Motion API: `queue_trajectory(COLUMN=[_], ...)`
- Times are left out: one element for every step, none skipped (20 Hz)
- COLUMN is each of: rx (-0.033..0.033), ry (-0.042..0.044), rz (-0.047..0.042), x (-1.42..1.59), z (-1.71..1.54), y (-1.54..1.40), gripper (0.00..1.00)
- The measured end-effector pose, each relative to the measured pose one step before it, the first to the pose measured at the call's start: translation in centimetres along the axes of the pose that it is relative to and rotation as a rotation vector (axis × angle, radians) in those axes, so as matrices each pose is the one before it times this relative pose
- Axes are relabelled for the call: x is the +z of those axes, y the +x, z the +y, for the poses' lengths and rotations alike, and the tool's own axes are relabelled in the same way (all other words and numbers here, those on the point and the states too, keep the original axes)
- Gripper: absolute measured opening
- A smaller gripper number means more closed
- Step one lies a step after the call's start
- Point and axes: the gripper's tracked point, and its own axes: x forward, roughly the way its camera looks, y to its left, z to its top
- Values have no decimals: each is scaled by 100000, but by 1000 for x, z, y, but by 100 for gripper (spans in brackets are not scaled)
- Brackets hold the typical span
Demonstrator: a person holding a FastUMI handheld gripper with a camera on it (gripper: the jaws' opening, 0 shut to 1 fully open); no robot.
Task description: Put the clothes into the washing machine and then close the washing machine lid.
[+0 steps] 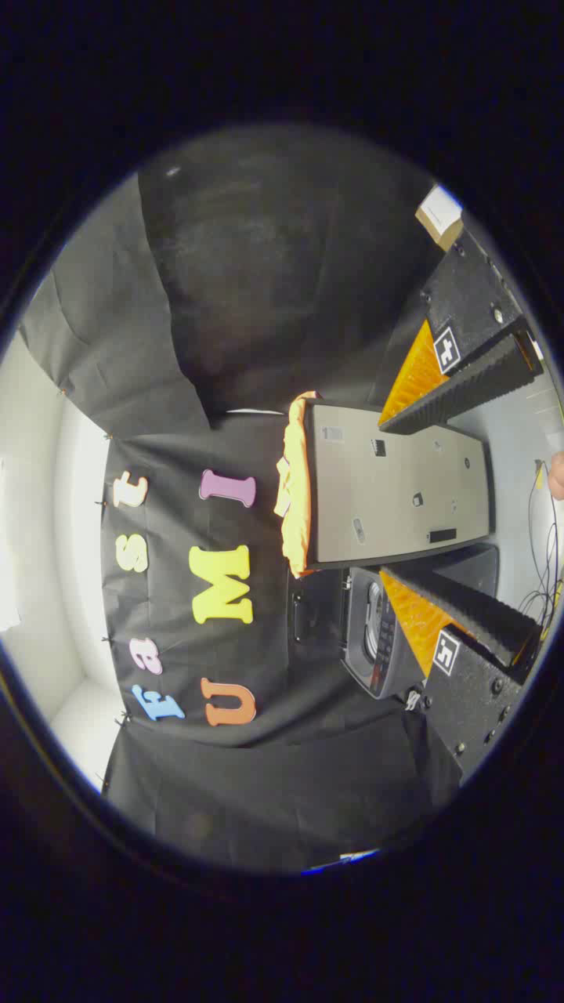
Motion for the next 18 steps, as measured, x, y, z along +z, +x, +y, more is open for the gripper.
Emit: queue_trajectory(rx=[277,276,293,421,209,-4,-143,-41,585,180,86,25,286,337,342,306,219,467], ry=[-116,-38,46,114,-6,20,69,83,333,-89,-316,-148,-49,-285,-452,-393,-97,119], rz=[-331,-478,-428,-165,50,156,-333,9,-62,69,223,-19,-308,-322,-315,-112,-45,368], x=[117,141,30,6,-159,-38,-25,63,-98,-1,-96,7,183,166,49,85,-19,-77], z=[6,31,157,131,120,0,-42,-21,172,100,23,97,89,162,126,48,112,123], y=[-13,1,-72,-3,-77,1,-61,-226,70,-35,-39,-84,61,20,-25,70,48,168], gripper=[100,100,100,100,100,100,100,100,100,100,100,100,100,100,100,100,100,100])
